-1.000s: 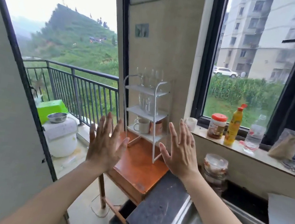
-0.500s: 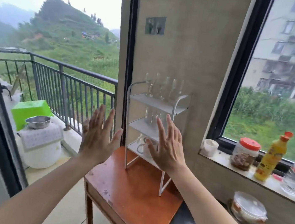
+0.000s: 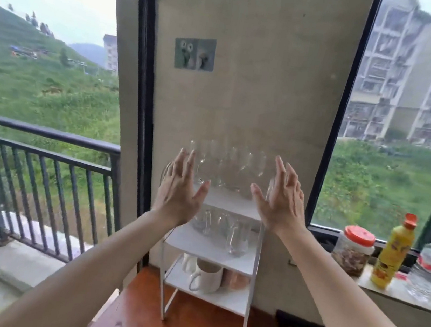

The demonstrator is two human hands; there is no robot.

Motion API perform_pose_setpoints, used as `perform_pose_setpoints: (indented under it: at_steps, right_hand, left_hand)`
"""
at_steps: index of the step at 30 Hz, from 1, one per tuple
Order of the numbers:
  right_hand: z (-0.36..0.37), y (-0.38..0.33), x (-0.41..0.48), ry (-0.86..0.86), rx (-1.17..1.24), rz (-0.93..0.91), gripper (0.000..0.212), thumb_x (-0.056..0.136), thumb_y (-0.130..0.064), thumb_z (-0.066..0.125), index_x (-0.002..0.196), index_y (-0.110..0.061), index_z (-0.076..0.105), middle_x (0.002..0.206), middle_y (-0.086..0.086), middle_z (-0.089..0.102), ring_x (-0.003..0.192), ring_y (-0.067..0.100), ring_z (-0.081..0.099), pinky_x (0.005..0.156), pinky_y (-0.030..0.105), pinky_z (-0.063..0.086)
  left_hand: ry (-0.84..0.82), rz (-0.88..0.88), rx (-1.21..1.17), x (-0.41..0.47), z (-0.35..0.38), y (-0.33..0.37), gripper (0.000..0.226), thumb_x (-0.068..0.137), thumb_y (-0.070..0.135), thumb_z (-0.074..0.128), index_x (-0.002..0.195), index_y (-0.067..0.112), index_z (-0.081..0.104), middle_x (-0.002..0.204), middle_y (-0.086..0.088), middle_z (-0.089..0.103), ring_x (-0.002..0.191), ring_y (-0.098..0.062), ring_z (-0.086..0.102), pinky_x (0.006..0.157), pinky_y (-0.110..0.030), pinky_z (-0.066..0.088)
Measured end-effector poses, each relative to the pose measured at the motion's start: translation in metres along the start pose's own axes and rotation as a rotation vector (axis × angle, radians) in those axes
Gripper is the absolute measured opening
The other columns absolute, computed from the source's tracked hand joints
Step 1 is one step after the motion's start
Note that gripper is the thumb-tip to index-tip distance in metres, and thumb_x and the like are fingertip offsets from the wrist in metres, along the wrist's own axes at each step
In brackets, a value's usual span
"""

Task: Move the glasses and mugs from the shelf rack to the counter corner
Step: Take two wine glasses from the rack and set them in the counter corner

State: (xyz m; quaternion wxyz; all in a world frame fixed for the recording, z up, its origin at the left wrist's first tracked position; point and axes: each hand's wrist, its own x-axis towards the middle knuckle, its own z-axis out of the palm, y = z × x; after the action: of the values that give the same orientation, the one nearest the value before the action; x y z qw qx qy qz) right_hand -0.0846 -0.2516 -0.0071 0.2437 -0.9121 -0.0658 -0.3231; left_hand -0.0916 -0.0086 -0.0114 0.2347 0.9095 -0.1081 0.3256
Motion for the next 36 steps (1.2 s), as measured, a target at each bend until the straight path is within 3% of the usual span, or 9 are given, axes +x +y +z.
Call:
perform_pose_setpoints:
  at_steps: [3, 7, 14, 20, 23, 27, 32, 36]
  right_hand:
    - [0.01, 0.003, 0.03, -0.059, 0.018, 0.092, 0.091, 0.095, -0.062, 0.048, 0.161, -0.028, -0.006, 0.165, 0.017, 0.015, 0.15, 0.035, 0.025, 0.119, 0.049, 0.024]
    - [0.025, 0.014, 0.075, -0.084, 0.04, 0.159, 0.095, 0.092, -0.067, 0.05, 0.16, -0.03, -0.005, 0.159, 0.017, 0.026, 0.138, 0.038, 0.043, 0.115, 0.051, 0.032]
    - [0.033, 0.018, 0.106, -0.185, 0.046, 0.12, 0.104, 0.087, -0.072, 0.054, 0.159, -0.036, -0.013, 0.158, 0.013, 0.035, 0.14, 0.035, 0.044, 0.114, 0.05, 0.032]
    - [0.043, 0.022, 0.118, -0.275, 0.082, 0.136, 0.106, 0.084, -0.074, 0.057, 0.16, -0.029, -0.001, 0.147, 0.008, 0.055, 0.134, 0.032, 0.051, 0.109, 0.043, 0.041]
    - [0.044, 0.019, 0.118, -0.264, 0.101, 0.138, 0.104, 0.085, -0.071, 0.059, 0.16, -0.025, 0.003, 0.14, 0.01, 0.059, 0.129, 0.033, 0.055, 0.104, 0.043, 0.044]
    - [0.036, 0.009, 0.111, -0.253, 0.144, 0.17, 0.106, 0.084, -0.069, 0.061, 0.16, -0.023, 0.004, 0.138, 0.009, 0.06, 0.128, 0.033, 0.055, 0.102, 0.041, 0.045]
    - [0.012, -0.017, 0.099, -0.149, 0.281, 0.189, 0.096, 0.085, -0.063, 0.066, 0.154, -0.019, 0.017, 0.13, 0.009, 0.061, 0.125, 0.031, 0.055, 0.098, 0.039, 0.043]
    - [-0.01, -0.039, 0.077, -0.022, 0.438, 0.166, 0.091, 0.084, -0.06, 0.07, 0.152, -0.027, 0.019, 0.124, 0.0, 0.064, 0.107, 0.02, 0.061, 0.089, 0.032, 0.042]
  left_hand:
    - [-0.016, -0.046, -0.057, 0.037, 0.022, -0.008, 0.083, 0.096, 0.05, 0.046, 0.158, 0.025, -0.003, 0.167, -0.011, -0.002, 0.151, -0.031, 0.012, 0.117, -0.046, 0.02]
    - [-0.032, -0.16, -0.159, 0.093, 0.057, -0.013, 0.087, 0.095, 0.052, 0.048, 0.158, 0.024, -0.005, 0.167, -0.01, -0.004, 0.152, -0.03, 0.004, 0.12, -0.045, 0.015]
    - [0.035, -0.217, -0.113, 0.133, 0.075, -0.028, 0.083, 0.096, 0.051, 0.049, 0.158, 0.028, -0.002, 0.166, -0.012, -0.007, 0.15, -0.036, 0.01, 0.117, -0.045, 0.023]
    - [0.07, -0.219, -0.155, 0.138, 0.09, -0.036, 0.065, 0.096, 0.045, 0.053, 0.151, 0.023, 0.026, 0.164, -0.015, 0.004, 0.146, -0.039, 0.023, 0.108, -0.048, 0.035]
    - [0.104, -0.224, -0.232, 0.137, 0.089, -0.041, 0.046, 0.096, 0.029, 0.057, 0.139, 0.021, 0.04, 0.157, -0.019, 0.021, 0.129, -0.041, 0.046, 0.096, -0.039, 0.041]
    - [0.159, -0.238, -0.339, 0.131, 0.073, -0.039, 0.038, 0.096, 0.023, 0.058, 0.132, 0.017, 0.045, 0.143, -0.013, 0.035, 0.109, -0.039, 0.058, 0.087, -0.034, 0.041]
    - [0.236, -0.136, -0.371, 0.116, 0.03, -0.027, 0.051, 0.095, 0.029, 0.06, 0.14, 0.018, 0.04, 0.144, -0.011, 0.037, 0.122, -0.031, 0.053, 0.096, -0.046, 0.047]
    - [0.3, -0.028, -0.426, 0.093, -0.005, -0.009, 0.061, 0.094, 0.029, 0.062, 0.146, 0.015, 0.033, 0.142, -0.012, 0.039, 0.119, -0.027, 0.056, 0.09, -0.05, 0.051]
